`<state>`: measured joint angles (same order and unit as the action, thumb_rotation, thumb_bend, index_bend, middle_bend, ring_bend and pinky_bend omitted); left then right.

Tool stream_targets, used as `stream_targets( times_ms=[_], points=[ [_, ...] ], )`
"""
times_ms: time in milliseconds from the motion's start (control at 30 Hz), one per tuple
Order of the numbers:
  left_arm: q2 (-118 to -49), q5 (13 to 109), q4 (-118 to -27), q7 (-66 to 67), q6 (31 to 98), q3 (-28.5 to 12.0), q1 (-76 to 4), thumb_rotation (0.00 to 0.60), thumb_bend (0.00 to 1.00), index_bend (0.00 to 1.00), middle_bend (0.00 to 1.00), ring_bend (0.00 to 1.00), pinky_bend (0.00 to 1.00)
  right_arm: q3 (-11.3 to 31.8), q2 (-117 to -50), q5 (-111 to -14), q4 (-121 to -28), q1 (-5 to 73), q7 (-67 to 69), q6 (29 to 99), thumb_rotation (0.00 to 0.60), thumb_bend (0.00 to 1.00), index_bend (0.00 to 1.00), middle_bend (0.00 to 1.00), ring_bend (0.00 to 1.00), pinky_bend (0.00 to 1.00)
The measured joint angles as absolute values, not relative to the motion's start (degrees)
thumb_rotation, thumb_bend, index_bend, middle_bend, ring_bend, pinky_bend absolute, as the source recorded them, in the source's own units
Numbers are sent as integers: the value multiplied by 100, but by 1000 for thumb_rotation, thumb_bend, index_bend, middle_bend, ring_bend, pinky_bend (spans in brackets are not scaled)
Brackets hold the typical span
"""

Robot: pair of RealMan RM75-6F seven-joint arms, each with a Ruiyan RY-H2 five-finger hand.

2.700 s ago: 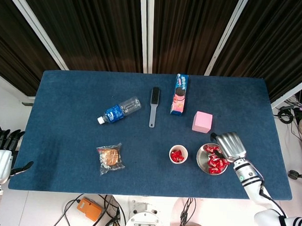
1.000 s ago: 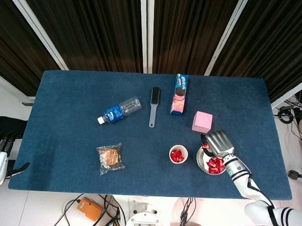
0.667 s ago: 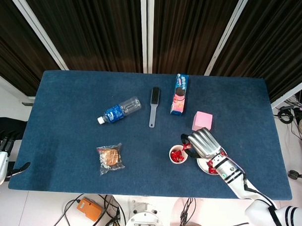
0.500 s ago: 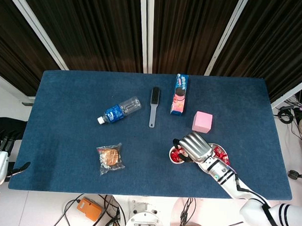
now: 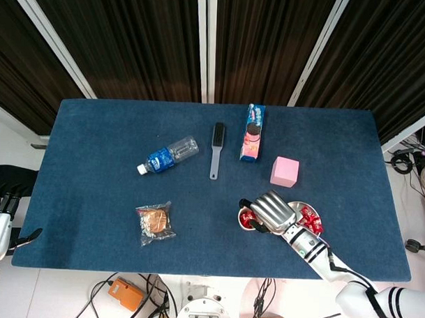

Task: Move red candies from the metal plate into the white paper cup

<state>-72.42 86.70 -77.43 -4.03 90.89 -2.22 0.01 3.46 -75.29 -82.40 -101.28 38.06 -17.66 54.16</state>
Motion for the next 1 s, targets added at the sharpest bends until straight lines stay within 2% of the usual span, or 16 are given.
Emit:
stream_targets(
  times_ms=[200,433,700,1000],
  points=[
    [-7254,8676,-7713,-434,9086,-223,-4,600,0,123,111,0,0,284,-7268,-8393,-10178,3531,-1688,5918,600,541,435,902,1000,1000],
    [-7280,8728,-7716,-436,9101,-236,-39,600,0,123,111,0,0,-83,-6831,-8413,-10170,2930,-1826,6402,600,410,456,902,1000,1000],
    [-7275,8747,-7733,-413,9133,-224,-27,600,0,123,111,0,0,-352,-6870,-8082,-9886,2718,-1863,6107,600,408,469,902,1000,1000],
    [-7275,8730,-7742,-410,9139,-214,-7,600,0,123,111,0,0,-377,-7099,-7755,-9536,2736,-1971,5678,600,412,476,902,1000,1000]
  ],
)
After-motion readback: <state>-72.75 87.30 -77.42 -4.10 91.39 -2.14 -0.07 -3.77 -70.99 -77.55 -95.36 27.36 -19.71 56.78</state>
